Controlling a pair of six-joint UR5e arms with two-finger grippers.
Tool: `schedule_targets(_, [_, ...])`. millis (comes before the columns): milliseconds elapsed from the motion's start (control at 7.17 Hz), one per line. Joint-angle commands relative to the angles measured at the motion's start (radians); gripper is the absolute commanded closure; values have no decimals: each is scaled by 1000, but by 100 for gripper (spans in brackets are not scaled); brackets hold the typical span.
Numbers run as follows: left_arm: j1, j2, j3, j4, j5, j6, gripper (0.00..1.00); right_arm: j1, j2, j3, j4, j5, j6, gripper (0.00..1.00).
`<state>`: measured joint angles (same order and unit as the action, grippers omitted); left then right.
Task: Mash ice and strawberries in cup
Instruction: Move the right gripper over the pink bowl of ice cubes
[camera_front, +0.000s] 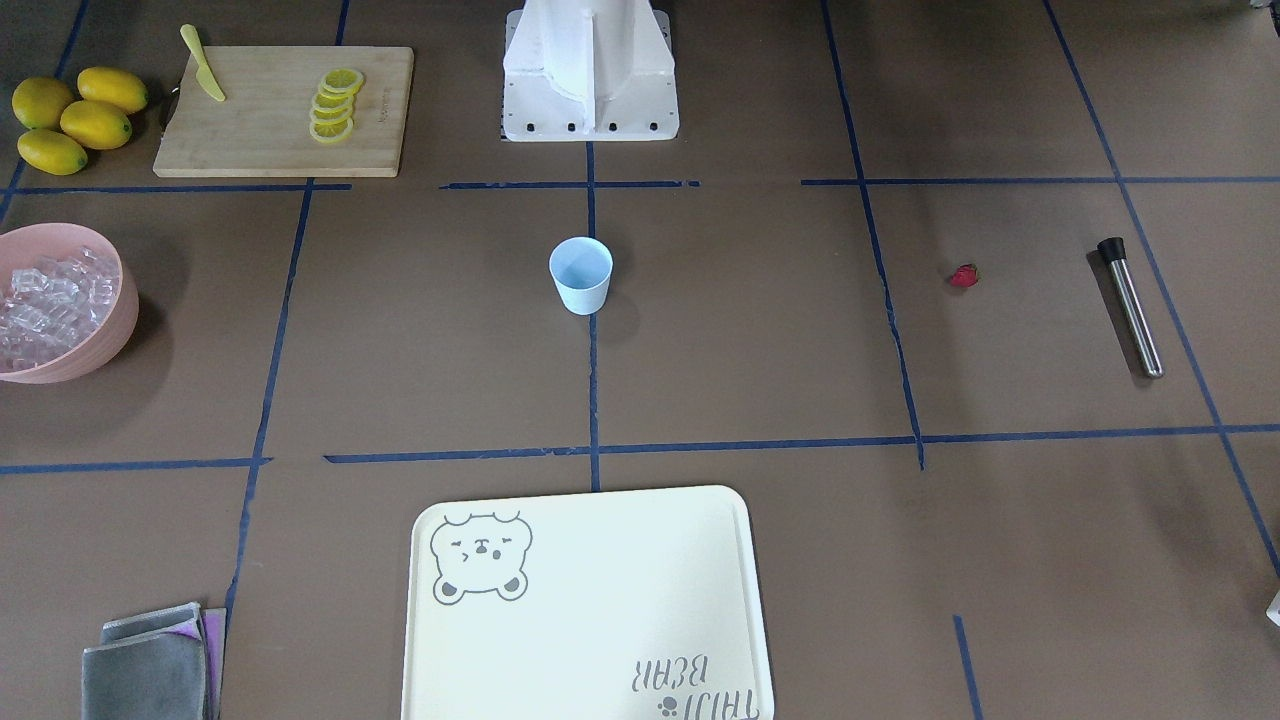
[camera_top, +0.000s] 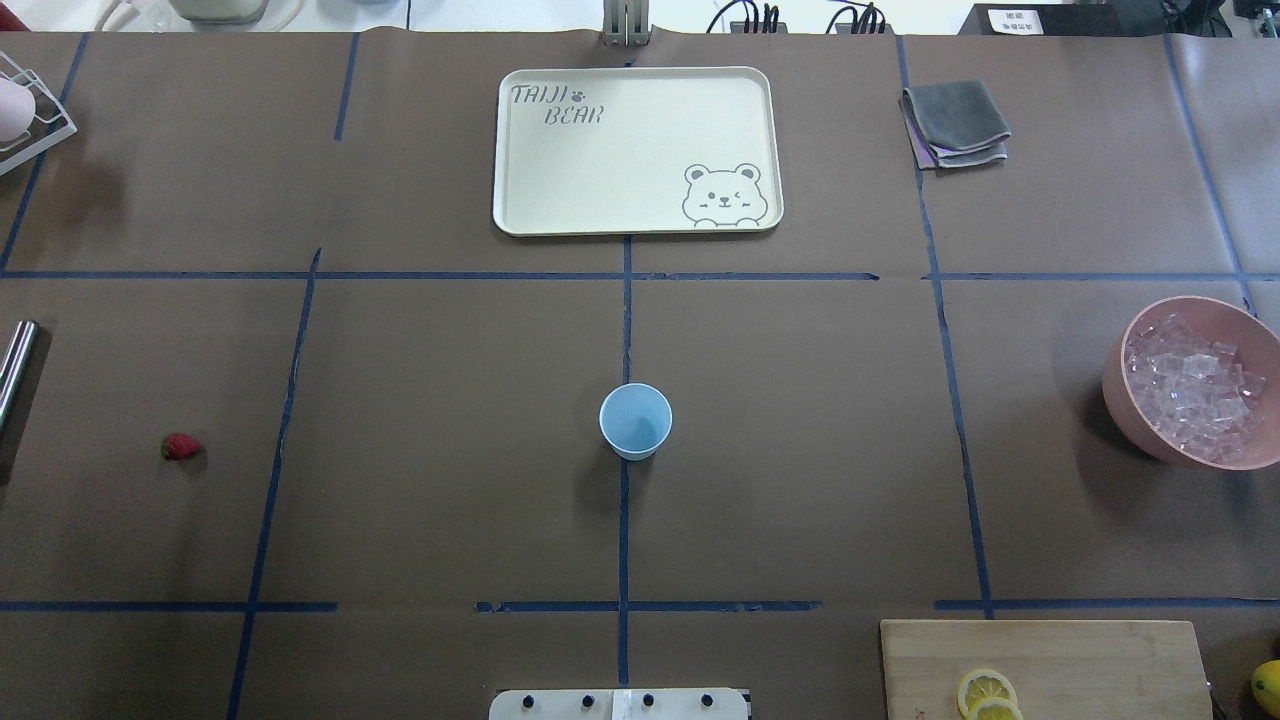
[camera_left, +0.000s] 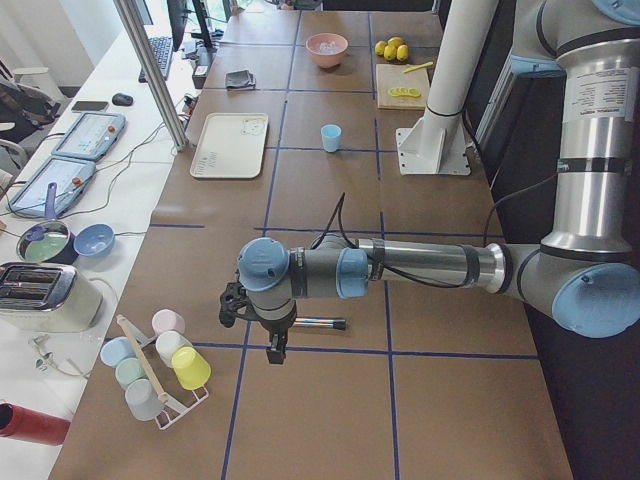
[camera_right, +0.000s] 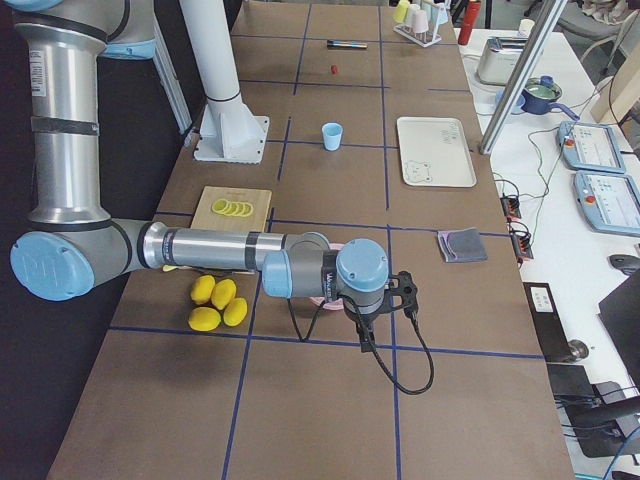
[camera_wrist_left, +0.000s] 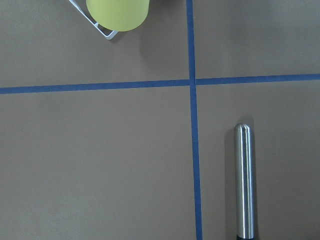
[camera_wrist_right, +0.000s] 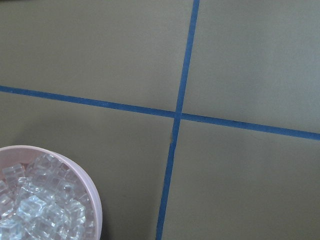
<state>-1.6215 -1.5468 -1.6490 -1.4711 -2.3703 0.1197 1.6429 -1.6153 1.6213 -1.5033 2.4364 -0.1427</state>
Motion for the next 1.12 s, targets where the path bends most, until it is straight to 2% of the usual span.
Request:
schedule_targets(0, [0, -2, -2, 0, 0, 0, 0, 0, 0, 2, -2, -10, 0, 0])
schedule_targets(697, [0, -1, -11, 0, 2, 0, 0, -6, -2, 5, 5, -31, -2, 1])
schedule_targets(836, [0, -1, -11, 0, 0, 0, 0, -27, 1, 12, 6, -40, 23, 1])
schedule_targets(976, [0, -1, -11, 0, 0, 0, 0, -56, -3, 70, 8, -51, 146, 1])
